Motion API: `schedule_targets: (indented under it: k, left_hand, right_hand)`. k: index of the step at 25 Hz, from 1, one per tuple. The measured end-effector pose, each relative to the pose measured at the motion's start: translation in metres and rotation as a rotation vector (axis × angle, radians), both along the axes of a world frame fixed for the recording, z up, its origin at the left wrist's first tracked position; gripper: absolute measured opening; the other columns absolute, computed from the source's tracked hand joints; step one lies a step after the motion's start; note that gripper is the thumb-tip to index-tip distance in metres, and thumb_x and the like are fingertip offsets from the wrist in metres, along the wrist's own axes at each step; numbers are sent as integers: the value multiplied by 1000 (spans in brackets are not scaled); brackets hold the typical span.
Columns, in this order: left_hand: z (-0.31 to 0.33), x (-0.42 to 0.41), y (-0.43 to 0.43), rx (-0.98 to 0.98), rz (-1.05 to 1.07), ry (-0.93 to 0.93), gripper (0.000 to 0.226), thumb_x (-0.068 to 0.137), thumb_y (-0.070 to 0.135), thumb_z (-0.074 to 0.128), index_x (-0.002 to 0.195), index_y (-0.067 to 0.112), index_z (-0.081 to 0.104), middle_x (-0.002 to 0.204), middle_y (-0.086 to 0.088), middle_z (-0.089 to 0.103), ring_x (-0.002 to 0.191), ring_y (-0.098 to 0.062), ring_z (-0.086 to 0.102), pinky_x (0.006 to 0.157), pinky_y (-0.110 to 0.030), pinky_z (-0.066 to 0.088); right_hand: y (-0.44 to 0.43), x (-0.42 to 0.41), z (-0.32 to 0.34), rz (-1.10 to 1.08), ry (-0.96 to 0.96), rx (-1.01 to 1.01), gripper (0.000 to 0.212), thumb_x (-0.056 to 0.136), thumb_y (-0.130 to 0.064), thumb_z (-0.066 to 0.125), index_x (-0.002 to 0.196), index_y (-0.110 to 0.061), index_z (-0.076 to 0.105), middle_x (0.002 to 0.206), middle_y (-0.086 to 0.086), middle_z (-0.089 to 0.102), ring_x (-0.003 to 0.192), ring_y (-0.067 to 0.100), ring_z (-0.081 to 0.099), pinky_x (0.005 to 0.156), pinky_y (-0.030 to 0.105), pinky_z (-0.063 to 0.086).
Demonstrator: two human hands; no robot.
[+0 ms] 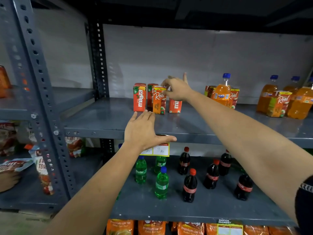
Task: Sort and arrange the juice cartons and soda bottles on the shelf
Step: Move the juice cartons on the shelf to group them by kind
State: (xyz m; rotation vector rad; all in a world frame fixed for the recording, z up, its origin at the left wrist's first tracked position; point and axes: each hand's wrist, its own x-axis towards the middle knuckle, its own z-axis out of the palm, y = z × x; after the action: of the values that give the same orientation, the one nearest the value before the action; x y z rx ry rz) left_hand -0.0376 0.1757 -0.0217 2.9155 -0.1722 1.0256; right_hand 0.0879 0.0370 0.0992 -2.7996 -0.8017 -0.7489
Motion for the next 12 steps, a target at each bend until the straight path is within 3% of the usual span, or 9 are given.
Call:
schedule_targets:
  k: [3, 6, 8, 10, 12]
  left_hand:
    - [1, -2, -4, 20, -12, 25, 127, 51, 102, 16, 134, 11, 48, 141, -3, 52, 135, -17, 41, 115, -43, 20]
    - [4, -3, -4, 51, -9, 34, 130, 53, 102, 11, 142, 11, 37, 150, -3, 40, 141, -16, 31, 118, -44, 11]
    - [7, -3, -2, 81, 18, 71, 133, 52, 101, 7, 147, 11, 28, 156, -3, 30, 144, -14, 23, 119, -46, 2]
    - [9, -4, -12, 95, 41, 124, 135, 51, 101, 5, 149, 10, 22, 158, -3, 22, 146, -14, 15, 118, -48, -3]
    - [10, -7, -38, 122, 42, 146, 136, 50, 102, 5, 150, 10, 18, 159, -3, 19, 147, -14, 9, 117, -49, -6]
  right_hand:
    - [-30, -20, -6, 54, -12, 7, 36, 89, -30, 53, 122, -17, 55, 127, 7, 62, 145, 20, 19, 112, 58, -13]
    - [-71, -42, -9, 73, -34, 12, 36, 89, -27, 54, 124, -17, 54, 135, 8, 56, 144, 22, 21, 115, 53, -8]
    - [-103, -56, -11, 74, -25, 8, 37, 91, -25, 53, 126, -14, 53, 134, 12, 55, 137, 28, 35, 116, 49, 12]
    - [-142, -68, -13, 90, 10, 40, 37, 91, -20, 53, 127, -9, 51, 129, 15, 57, 121, 30, 49, 105, 41, 35]
    - [-184, -73, -12, 91, 33, 69, 37, 91, -16, 53, 127, -6, 50, 127, 17, 57, 115, 30, 53, 99, 38, 41]
